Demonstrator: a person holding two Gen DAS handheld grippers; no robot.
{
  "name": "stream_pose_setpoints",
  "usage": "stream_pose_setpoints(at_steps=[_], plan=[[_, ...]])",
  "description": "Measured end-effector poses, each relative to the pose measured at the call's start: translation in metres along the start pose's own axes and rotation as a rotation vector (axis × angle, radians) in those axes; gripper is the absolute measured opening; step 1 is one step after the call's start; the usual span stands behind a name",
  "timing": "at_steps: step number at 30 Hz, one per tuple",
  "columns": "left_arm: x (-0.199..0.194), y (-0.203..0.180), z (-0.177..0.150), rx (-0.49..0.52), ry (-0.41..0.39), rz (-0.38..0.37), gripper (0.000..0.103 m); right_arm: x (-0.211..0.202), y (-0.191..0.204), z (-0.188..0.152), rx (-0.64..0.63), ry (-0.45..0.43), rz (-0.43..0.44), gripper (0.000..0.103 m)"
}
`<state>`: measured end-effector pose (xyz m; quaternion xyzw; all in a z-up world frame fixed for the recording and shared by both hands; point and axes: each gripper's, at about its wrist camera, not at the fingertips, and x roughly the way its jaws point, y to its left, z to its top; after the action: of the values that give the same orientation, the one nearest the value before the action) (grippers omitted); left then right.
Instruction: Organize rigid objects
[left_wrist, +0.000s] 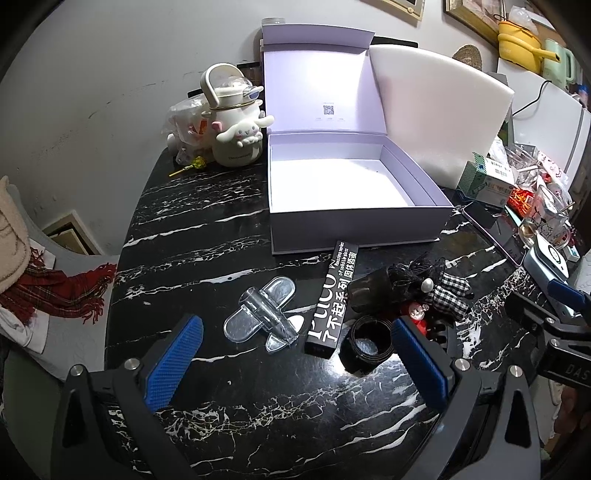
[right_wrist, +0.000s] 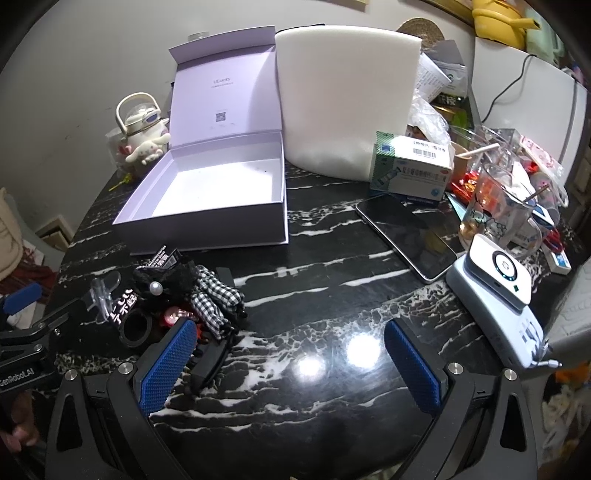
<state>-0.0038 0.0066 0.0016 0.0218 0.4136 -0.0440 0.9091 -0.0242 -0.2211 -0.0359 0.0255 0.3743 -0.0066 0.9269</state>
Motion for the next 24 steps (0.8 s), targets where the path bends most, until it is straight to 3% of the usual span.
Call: stream_pose_setpoints(at_steps=[24], plan=[[-0.002,-0.002,-0.0018,-0.002,-0.002,-0.004,0.103,-0.0034,0.0003,-0.0033,-0.003,-0.002,0.0,0.103]])
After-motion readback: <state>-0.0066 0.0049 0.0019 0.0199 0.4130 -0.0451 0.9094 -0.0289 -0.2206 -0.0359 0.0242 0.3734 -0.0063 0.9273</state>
